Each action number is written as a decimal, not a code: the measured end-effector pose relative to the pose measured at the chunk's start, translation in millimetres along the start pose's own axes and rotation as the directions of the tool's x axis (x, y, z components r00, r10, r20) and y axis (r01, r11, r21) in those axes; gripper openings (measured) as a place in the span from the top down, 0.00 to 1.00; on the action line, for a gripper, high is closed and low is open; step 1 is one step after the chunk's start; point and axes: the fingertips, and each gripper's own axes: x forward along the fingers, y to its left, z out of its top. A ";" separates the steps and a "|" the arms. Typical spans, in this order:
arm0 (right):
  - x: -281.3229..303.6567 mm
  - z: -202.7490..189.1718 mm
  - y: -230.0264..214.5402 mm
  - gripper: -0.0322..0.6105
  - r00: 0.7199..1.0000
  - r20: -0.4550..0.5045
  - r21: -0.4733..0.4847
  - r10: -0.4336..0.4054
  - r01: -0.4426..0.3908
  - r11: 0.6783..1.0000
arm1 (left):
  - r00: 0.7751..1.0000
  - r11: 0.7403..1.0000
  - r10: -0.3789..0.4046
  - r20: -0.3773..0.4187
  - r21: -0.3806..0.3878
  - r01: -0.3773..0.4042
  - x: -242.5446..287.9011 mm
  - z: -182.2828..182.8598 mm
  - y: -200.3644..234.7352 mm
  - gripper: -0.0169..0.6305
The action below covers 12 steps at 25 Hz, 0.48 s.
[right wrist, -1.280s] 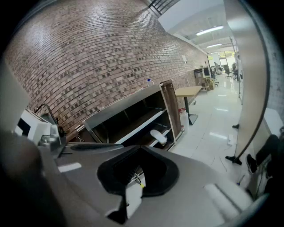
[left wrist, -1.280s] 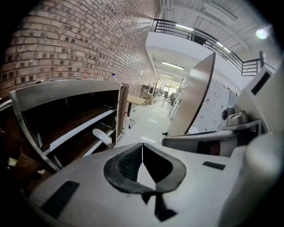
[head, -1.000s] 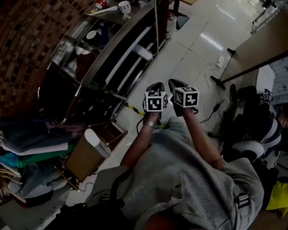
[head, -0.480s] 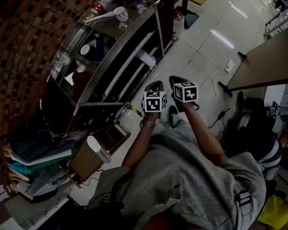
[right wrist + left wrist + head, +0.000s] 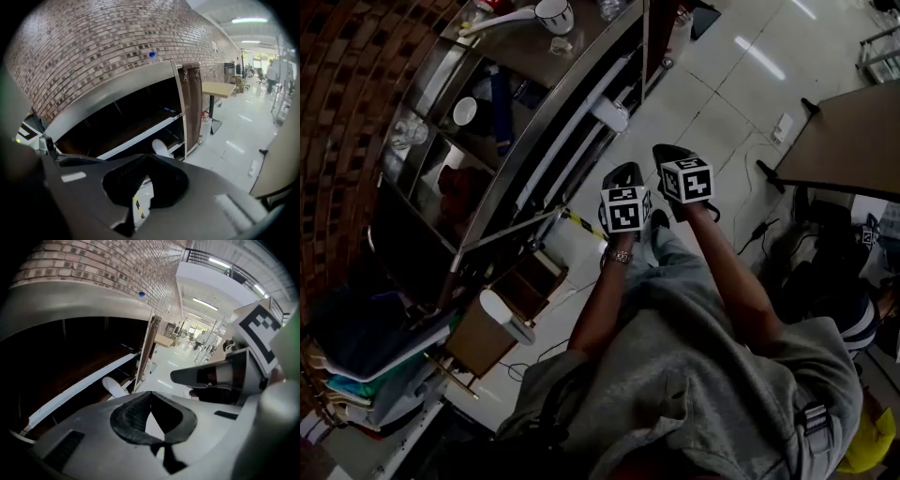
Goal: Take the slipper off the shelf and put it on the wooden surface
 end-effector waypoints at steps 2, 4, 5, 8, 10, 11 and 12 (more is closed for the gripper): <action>12.8 -1.1 -2.2 0.95 1.000 0.000 0.026 -0.006 0.006 1.000 | 1.000 1.000 -0.006 -0.025 -0.002 0.006 10.7 -8.5 7.4 0.97; 30.8 -2.5 -7.3 0.95 1.000 0.011 0.060 0.005 -0.005 0.998 | 0.999 1.000 -0.008 -0.041 -0.010 0.008 19.6 -15.3 14.7 0.97; 44.4 -2.5 -12.7 0.95 0.999 0.033 0.070 0.010 -0.013 0.997 | 0.999 1.000 -0.013 -0.037 -0.009 0.013 24.5 -16.5 18.3 0.97; 116.0 -31.8 -50.0 0.95 0.997 0.076 0.131 -0.002 -0.008 0.991 | 0.999 0.999 -0.033 -0.002 0.017 0.033 40.6 -27.9 30.5 0.97; 179.0 -81.5 -90.1 0.94 0.999 -0.001 0.183 -0.035 0.034 0.982 | 0.999 1.000 -0.023 -0.026 -0.009 0.023 56.4 -54.2 41.9 0.97; 208.6 -104.3 -111.3 0.88 0.998 -0.039 0.189 -0.050 0.057 0.980 | 0.999 0.999 -0.020 -0.037 -0.032 0.019 66.7 -68.2 47.0 0.97; 236.7 -120.1 -130.5 0.84 0.997 -0.057 0.188 -0.058 0.068 0.980 | 0.999 0.999 -0.020 -0.034 -0.050 0.018 78.8 -79.1 52.4 0.97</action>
